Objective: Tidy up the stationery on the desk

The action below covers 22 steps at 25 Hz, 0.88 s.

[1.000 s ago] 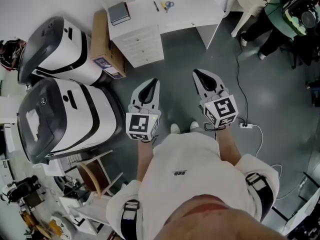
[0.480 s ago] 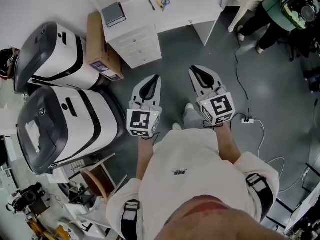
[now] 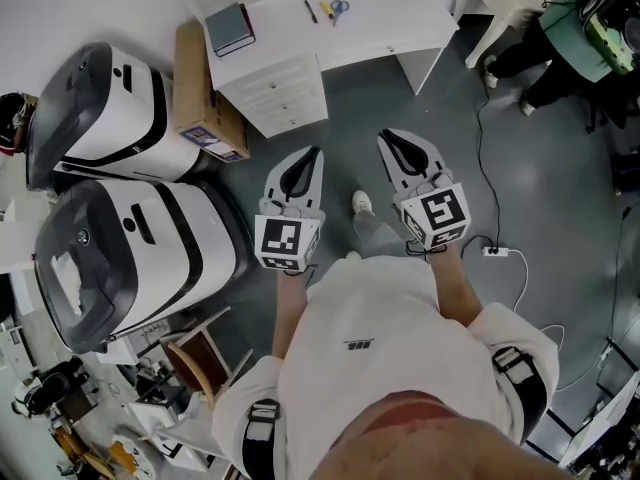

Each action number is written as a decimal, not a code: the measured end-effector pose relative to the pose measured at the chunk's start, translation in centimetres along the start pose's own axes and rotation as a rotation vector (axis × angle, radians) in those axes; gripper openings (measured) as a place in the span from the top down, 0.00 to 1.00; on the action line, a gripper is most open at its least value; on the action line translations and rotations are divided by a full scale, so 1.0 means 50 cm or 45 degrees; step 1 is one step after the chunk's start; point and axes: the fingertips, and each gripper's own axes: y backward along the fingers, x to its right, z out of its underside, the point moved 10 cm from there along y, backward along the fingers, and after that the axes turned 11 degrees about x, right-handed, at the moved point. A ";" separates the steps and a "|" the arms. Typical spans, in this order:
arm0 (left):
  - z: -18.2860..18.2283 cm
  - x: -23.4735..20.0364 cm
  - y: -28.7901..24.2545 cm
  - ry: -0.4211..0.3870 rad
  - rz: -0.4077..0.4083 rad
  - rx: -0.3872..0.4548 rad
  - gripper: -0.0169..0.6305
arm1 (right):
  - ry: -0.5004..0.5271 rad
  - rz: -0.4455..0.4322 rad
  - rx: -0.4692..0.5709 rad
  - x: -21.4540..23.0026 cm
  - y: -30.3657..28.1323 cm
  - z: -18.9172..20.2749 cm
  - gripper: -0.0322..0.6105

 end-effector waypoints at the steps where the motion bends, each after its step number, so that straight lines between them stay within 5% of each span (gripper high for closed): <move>1: 0.001 -0.009 -0.016 -0.002 -0.006 0.001 0.97 | -0.004 -0.006 -0.001 0.013 -0.015 0.002 0.94; 22: 0.030 -0.128 -0.342 0.053 -0.098 -0.017 0.97 | -0.062 -0.117 -0.018 0.297 -0.269 0.036 0.94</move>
